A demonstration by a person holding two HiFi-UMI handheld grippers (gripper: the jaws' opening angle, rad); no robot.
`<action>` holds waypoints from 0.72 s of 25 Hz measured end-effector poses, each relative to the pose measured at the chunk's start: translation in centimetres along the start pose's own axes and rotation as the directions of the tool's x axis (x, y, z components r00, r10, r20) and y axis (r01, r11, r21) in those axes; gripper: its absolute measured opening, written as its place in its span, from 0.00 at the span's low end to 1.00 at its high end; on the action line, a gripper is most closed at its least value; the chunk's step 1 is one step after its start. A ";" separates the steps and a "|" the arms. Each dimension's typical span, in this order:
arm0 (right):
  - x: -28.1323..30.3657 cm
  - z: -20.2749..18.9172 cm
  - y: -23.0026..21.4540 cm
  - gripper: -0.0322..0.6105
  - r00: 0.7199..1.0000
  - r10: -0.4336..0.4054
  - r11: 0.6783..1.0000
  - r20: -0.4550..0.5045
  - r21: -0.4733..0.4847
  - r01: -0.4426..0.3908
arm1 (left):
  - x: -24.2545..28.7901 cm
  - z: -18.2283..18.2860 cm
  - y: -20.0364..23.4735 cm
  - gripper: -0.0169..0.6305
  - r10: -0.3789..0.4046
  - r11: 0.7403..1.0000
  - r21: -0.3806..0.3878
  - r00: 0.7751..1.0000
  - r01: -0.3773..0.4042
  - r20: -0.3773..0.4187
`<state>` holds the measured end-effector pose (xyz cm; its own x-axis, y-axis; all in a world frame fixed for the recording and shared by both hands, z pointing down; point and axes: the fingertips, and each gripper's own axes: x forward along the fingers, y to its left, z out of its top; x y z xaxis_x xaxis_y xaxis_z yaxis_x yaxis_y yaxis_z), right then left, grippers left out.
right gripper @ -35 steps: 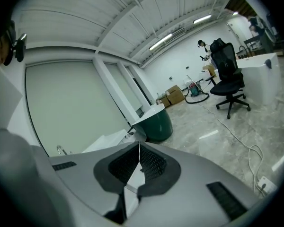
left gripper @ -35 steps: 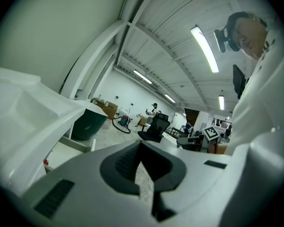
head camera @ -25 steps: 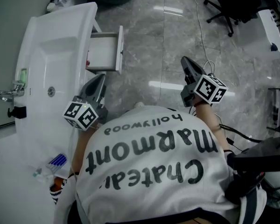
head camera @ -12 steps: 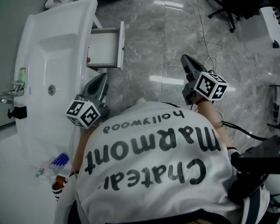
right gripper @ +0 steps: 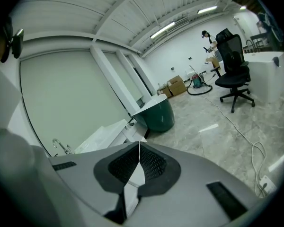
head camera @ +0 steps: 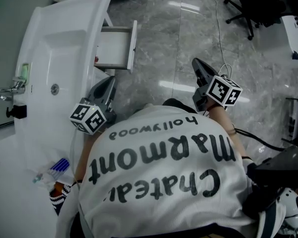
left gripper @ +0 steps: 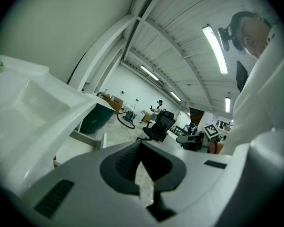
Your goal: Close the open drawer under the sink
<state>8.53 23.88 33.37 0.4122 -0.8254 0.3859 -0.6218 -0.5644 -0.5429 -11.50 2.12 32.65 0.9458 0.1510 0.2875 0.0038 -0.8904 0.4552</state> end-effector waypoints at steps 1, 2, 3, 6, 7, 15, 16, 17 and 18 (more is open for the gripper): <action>0.1 -0.1 0.1 0.07 1.000 0.004 1.000 -0.003 -0.003 -0.004 | 0.0 0.0 0.1 0.04 0.005 1.000 -0.002 1.000 -0.005 0.002; 0.2 -0.2 0.2 0.07 1.000 0.007 1.000 -0.007 -0.004 -0.007 | -0.1 0.0 0.3 0.04 0.010 1.000 -0.003 1.000 -0.010 0.004; 0.3 -0.3 0.4 0.07 1.000 0.010 1.000 -0.012 -0.001 -0.010 | -0.1 0.1 0.4 0.04 0.015 1.000 -0.005 1.000 -0.015 0.006; 0.9 -1.1 1.3 0.07 0.999 0.037 0.999 -0.037 0.011 -0.037 | -0.1 0.2 0.8 0.04 0.026 1.000 -0.010 1.000 -0.026 0.011; 1.3 -1.4 1.7 0.07 0.998 0.049 0.999 -0.047 0.008 -0.049 | 0.0 0.2 0.9 0.04 0.030 0.999 -0.013 0.999 -0.030 0.013; 6.0 -1.9 3.6 0.07 0.970 0.160 0.979 -0.181 -0.096 -0.180 | 1.7 0.7 2.1 0.04 0.098 0.993 -0.075 0.994 -0.095 0.046; 6.8 -2.0 4.0 0.07 0.960 0.179 0.970 -0.214 -0.127 -0.209 | 1.8 0.8 2.2 0.04 0.112 0.991 -0.086 0.992 -0.107 0.052; 7.6 -2.1 4.3 0.07 0.951 0.190 0.958 -0.246 -0.165 -0.234 | 2.0 0.9 2.3 0.04 0.121 0.989 -0.090 0.991 -0.116 0.054; 8.6 -2.2 4.6 0.07 0.941 0.194 0.944 -0.276 -0.208 -0.255 | 2.3 1.0 2.5 0.04 0.126 0.989 -0.089 0.991 -0.121 0.050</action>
<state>7.71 14.22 35.79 0.0835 -0.8819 0.4640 -0.8308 -0.3187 -0.4563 -9.00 -0.19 33.64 0.9539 0.0161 0.2998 -0.1395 -0.8605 0.4900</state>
